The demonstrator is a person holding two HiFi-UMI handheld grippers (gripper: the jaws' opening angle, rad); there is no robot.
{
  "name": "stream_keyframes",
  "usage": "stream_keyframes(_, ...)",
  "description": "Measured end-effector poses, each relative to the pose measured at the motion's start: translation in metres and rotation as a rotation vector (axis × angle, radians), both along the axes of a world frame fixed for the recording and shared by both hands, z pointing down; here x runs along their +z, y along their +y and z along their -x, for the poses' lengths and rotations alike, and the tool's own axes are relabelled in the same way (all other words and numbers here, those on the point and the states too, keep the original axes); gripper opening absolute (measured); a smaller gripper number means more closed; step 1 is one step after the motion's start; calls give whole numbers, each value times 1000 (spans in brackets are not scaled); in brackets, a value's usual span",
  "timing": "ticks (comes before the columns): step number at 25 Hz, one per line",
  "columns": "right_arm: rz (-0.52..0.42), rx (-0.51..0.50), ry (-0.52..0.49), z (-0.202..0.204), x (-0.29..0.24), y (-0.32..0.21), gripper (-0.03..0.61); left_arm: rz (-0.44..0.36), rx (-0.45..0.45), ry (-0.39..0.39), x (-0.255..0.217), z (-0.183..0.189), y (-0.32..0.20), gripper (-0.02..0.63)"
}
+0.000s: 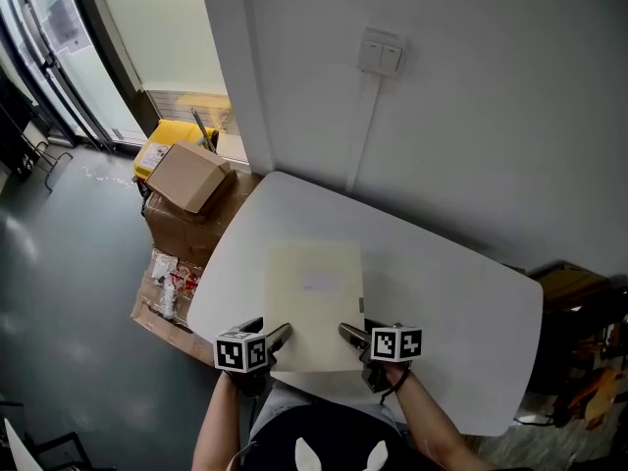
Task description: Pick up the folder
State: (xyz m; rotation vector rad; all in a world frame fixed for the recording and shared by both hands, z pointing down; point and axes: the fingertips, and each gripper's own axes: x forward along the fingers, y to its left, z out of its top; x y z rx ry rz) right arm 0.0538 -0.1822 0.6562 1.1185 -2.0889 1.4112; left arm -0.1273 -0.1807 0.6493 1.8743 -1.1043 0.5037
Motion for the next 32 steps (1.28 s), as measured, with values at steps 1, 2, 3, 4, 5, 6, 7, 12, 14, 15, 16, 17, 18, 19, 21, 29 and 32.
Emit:
stream_keyframes(1, -5, 1, 0, 0, -2, 0, 299, -7, -2, 0, -3, 0, 0, 305)
stream_keyframes(2, -10, 2, 0, 1, -4, -1, 298, -13, -4, 0, -5, 0, -1, 305)
stream_keyframes(3, -17, 5, -1, 1, -7, -2, 299, -19, -6, 0, -8, 1, -2, 305)
stream_keyframes(4, -24, 7, -2, 1, -9, -3, 299, -25, -9, 1, -10, 2, -3, 305)
stream_keyframes(5, -32, 10, -3, 2, -12, -4, 298, -31, -12, 3, -13, 2, -3, 305)
stream_keyframes(6, -40, 12, -4, 2, -14, -4, 299, -36, -17, 7, -15, 3, -4, 305)
stream_keyframes(7, -48, 14, -5, 3, -17, -5, 298, -40, -23, 14, -17, 3, -4, 305)
stream_keyframes(12, -90, 23, -6, 2, -33, -11, 298, -76, -43, 25, -32, 3, -8, 305)
stream_keyframes(14, -111, 24, -2, 1, -39, -13, 298, -95, -49, 24, -40, 2, -9, 305)
stream_keyframes(15, -121, 24, -3, 1, -43, -13, 298, -107, -49, 18, -43, 3, -10, 305)
stream_keyframes(16, -131, 24, -6, 2, -47, -14, 299, -118, -50, 15, -47, 3, -10, 305)
stream_keyframes(17, -140, 25, -9, 2, -51, -15, 298, -128, -52, 15, -51, 3, -11, 305)
stream_keyframes(18, -148, 26, -11, 2, -54, -15, 299, -136, -55, 17, -54, 4, -11, 305)
stream_keyframes(19, -156, 28, -12, 2, -57, -16, 298, -144, -59, 19, -57, 4, -12, 305)
stream_keyframes(21, -174, 35, -14, 1, -64, -18, 299, -159, -68, 27, -63, 4, -13, 305)
stream_keyframes(29, -264, 27, 2, -1, -95, -24, 298, -220, -94, 56, -91, 1, -18, 305)
stream_keyframes(32, -305, 15, 15, 0, -108, -24, 299, -236, -100, 68, -98, 2, -15, 305)
